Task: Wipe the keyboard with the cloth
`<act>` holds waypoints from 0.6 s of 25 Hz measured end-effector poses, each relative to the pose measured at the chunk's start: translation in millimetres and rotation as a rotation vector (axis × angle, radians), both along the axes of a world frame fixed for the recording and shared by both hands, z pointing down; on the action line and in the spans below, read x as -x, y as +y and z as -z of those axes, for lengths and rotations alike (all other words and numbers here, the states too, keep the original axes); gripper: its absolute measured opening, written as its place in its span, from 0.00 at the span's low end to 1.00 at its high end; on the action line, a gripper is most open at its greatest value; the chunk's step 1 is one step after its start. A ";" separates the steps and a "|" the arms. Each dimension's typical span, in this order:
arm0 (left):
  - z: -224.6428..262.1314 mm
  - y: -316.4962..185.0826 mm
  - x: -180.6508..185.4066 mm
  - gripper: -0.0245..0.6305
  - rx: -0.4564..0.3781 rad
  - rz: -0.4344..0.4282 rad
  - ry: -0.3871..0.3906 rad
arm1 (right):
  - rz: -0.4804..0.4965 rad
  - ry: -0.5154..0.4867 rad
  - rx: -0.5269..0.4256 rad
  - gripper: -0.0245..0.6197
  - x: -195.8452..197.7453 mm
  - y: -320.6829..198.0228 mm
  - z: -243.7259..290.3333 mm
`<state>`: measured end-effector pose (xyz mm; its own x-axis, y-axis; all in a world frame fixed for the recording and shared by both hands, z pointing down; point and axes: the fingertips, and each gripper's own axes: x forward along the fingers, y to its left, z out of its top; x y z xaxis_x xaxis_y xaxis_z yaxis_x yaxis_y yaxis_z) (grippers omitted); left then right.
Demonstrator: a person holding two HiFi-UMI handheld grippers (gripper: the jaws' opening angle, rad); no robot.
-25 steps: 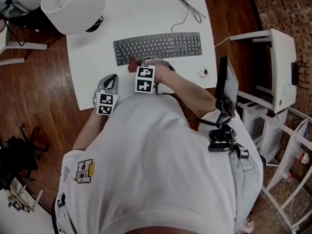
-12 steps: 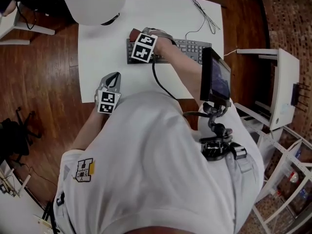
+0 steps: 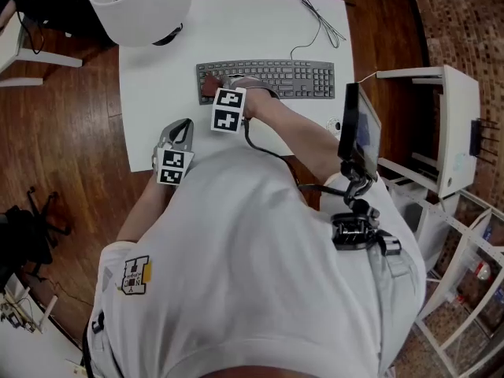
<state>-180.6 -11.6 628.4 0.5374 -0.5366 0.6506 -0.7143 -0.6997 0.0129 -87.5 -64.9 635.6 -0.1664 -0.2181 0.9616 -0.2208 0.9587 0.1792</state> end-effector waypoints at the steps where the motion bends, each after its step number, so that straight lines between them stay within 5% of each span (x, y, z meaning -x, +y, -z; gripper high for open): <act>1: -0.3 1.1 -2.4 0.04 0.000 -0.009 0.001 | 0.010 -0.003 0.007 0.18 1.9 10.5 -1.1; 8: 0.3 9.9 -9.2 0.04 -0.005 -0.043 -0.001 | 0.063 -0.015 0.055 0.18 9.8 62.5 -9.8; 15: -0.7 10.3 7.2 0.04 -0.004 -0.001 -0.005 | -0.051 -0.063 -0.085 0.18 17.2 -42.3 20.0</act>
